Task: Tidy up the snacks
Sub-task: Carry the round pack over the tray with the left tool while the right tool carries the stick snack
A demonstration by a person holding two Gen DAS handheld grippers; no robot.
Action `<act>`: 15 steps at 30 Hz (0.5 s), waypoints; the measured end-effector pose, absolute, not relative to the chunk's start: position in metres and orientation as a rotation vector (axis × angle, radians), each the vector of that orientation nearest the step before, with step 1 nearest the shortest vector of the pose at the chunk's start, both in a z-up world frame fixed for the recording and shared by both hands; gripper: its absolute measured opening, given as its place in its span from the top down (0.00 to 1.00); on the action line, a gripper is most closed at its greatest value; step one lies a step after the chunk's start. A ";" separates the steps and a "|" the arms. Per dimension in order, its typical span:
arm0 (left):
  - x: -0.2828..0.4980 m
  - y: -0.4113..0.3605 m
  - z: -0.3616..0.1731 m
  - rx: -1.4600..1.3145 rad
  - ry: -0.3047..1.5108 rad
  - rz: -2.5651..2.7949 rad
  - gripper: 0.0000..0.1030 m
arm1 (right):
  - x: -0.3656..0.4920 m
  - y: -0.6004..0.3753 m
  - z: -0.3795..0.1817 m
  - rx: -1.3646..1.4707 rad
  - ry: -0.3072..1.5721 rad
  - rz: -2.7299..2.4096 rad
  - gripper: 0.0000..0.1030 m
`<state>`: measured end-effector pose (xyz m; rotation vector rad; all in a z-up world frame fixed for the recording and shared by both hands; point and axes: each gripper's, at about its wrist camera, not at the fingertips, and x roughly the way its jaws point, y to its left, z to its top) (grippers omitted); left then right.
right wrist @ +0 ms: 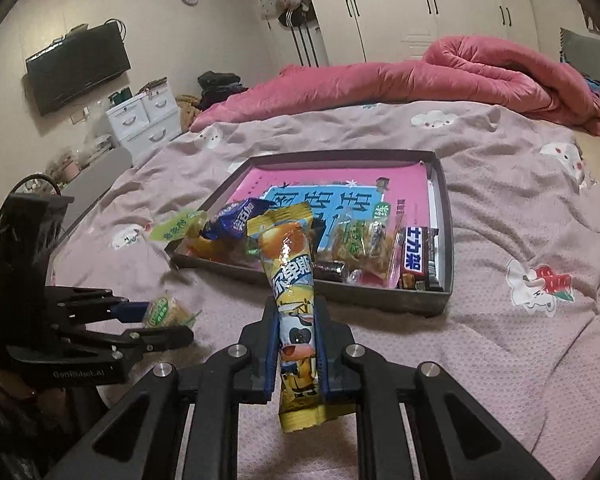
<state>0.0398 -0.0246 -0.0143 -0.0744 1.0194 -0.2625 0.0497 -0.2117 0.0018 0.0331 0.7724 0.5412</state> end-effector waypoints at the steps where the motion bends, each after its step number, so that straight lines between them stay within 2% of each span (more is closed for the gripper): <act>1: 0.041 -0.023 -0.010 -0.079 1.009 -0.261 0.61 | 0.051 -0.211 0.003 0.036 0.771 0.540 0.85; 15: 0.063 -0.030 0.017 -0.089 0.935 -0.234 0.61 | 0.059 -0.212 0.015 0.064 0.737 0.494 0.85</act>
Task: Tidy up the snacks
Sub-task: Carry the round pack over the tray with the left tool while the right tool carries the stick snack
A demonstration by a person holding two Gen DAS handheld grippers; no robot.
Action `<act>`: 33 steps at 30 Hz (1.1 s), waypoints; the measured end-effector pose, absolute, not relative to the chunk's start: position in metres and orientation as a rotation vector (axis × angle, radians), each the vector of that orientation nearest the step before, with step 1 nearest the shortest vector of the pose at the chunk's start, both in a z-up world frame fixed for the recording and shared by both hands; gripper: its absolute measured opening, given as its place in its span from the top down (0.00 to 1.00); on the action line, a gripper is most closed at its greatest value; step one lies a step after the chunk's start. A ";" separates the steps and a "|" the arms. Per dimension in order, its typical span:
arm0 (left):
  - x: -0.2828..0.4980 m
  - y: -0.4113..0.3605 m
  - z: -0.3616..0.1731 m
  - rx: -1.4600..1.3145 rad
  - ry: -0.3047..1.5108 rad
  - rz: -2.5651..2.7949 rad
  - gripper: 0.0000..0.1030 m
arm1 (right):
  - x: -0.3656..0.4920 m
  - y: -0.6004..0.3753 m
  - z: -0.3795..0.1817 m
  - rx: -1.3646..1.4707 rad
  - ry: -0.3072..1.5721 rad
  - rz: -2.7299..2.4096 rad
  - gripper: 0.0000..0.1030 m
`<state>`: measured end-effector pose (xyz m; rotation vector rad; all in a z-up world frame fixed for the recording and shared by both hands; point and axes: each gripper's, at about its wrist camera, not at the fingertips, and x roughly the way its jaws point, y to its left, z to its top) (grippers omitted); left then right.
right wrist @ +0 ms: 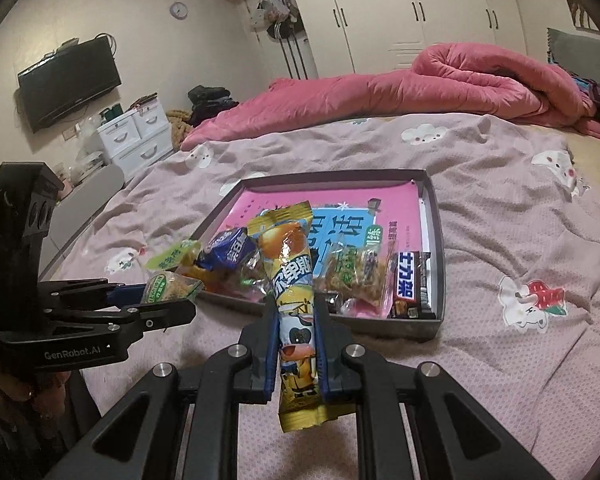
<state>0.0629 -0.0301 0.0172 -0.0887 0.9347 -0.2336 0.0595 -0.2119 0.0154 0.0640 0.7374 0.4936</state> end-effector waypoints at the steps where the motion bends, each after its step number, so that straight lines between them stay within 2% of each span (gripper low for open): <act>1: 0.065 -0.031 0.018 -0.088 0.932 -0.233 0.61 | 0.060 -0.212 0.016 0.067 0.733 0.490 0.85; 33: 0.128 -0.045 0.018 -0.189 0.909 -0.248 0.60 | 0.097 -0.240 0.030 0.148 0.691 0.283 0.85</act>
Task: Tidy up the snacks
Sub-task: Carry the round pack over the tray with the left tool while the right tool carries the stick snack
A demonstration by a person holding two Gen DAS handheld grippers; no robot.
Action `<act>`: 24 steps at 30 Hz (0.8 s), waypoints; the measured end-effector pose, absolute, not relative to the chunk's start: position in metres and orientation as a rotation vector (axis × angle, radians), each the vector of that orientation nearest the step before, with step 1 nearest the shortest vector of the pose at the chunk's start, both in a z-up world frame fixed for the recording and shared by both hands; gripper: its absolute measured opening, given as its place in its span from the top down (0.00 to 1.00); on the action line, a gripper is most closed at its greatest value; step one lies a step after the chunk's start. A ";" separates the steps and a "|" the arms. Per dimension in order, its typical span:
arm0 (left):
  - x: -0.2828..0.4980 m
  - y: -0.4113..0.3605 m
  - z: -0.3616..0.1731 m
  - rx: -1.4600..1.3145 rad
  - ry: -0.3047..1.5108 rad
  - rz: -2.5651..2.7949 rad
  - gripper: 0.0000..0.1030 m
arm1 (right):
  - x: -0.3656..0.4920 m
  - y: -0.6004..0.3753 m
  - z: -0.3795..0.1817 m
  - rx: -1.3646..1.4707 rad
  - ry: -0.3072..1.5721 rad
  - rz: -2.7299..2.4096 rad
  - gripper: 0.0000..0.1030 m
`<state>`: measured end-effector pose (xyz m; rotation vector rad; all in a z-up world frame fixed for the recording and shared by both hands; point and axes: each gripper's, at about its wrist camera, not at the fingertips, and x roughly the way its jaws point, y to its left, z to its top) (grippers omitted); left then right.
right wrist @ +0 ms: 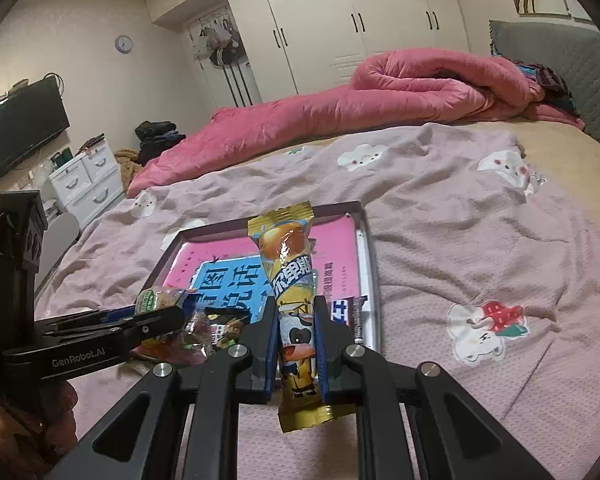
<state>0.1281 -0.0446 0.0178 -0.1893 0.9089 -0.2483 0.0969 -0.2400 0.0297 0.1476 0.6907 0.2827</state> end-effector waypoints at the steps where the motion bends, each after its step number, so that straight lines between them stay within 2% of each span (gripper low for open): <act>1: 0.129 -0.046 0.017 -0.192 0.910 -0.251 0.60 | 0.098 -0.241 0.030 0.151 0.692 0.278 0.85; 24: 0.142 -0.051 -0.001 -0.167 0.943 -0.255 0.60 | 0.133 -0.234 0.007 0.241 0.759 0.219 0.85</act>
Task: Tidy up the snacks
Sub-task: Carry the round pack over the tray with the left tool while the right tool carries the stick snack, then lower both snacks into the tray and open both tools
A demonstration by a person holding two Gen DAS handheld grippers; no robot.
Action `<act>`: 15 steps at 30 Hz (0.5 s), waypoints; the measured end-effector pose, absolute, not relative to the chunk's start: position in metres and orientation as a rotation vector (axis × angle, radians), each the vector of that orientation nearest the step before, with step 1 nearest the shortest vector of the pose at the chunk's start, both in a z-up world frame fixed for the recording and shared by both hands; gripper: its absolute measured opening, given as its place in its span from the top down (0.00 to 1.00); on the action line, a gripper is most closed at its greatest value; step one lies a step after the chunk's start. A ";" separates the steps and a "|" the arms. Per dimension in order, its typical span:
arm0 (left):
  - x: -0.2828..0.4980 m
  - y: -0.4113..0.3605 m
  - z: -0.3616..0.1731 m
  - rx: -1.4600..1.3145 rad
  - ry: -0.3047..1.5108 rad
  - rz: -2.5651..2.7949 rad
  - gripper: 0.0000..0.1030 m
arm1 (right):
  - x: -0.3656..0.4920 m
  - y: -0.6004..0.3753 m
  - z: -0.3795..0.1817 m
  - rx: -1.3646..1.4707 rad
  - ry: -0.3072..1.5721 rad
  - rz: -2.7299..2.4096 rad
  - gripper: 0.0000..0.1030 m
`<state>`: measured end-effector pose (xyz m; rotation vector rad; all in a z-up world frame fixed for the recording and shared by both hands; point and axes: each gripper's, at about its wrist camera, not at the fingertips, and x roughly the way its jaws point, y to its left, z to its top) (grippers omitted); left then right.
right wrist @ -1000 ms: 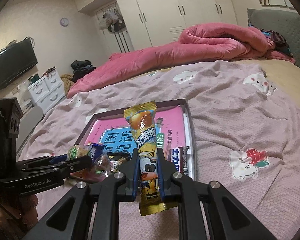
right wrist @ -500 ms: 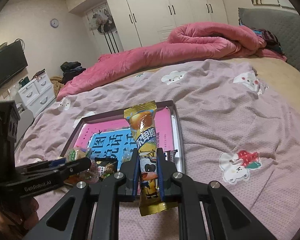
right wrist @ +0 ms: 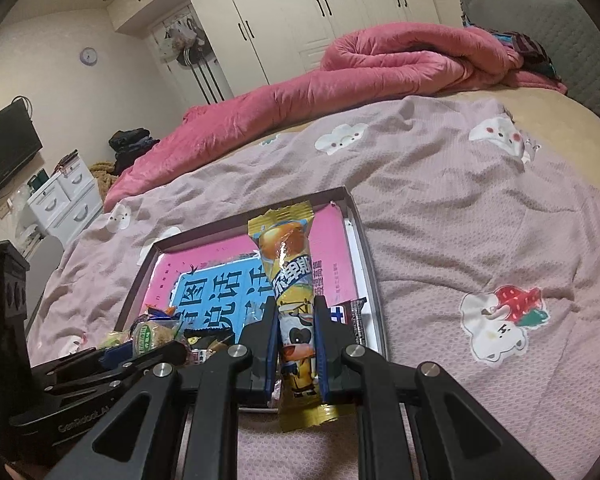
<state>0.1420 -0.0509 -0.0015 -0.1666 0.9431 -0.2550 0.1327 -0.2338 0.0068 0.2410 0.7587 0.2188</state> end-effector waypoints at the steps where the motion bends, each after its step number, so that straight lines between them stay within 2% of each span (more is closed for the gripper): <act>1: 0.142 -0.051 -0.001 -0.165 0.944 -0.254 0.60 | 0.134 -0.233 0.005 0.239 0.762 0.216 0.85; 15: 0.147 -0.058 -0.006 -0.135 0.957 -0.243 0.60 | 0.147 -0.237 -0.012 0.276 0.812 0.209 0.85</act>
